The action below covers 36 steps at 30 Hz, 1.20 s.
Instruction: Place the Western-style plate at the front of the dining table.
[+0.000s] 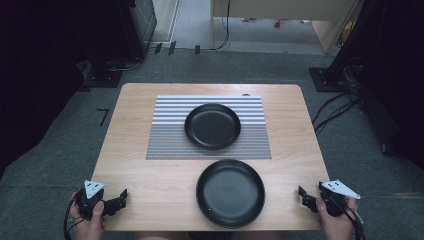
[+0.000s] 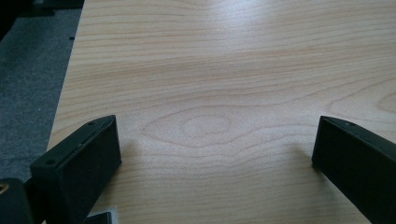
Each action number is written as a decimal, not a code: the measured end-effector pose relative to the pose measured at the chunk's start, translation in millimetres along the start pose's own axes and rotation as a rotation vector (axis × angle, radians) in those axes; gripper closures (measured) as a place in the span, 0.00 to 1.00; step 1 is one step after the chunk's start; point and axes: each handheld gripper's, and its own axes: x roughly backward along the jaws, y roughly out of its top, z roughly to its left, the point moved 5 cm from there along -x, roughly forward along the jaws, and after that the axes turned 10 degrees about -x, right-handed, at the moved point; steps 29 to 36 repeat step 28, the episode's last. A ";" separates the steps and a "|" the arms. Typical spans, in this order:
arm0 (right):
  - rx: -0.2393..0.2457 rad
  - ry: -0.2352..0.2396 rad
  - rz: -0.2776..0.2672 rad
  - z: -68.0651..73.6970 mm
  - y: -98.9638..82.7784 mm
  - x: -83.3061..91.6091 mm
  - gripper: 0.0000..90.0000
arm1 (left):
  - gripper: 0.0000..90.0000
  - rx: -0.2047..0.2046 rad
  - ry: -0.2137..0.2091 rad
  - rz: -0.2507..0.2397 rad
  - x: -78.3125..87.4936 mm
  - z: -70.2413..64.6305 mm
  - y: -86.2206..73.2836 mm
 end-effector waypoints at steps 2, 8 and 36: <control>0.025 -0.024 0.004 3.0 -1.2 -1.2 0.19 | 0.00 -0.001 0.000 -0.004 0.0 0.0 -0.3; 0.021 -0.028 0.002 3.6 -1.7 -1.3 0.18 | 0.00 -0.011 -0.009 -0.014 -0.8 0.0 -0.2; 0.020 -0.031 0.008 3.3 -1.9 -1.8 0.14 | 0.00 -0.012 -0.008 -0.022 -2.5 -0.6 1.0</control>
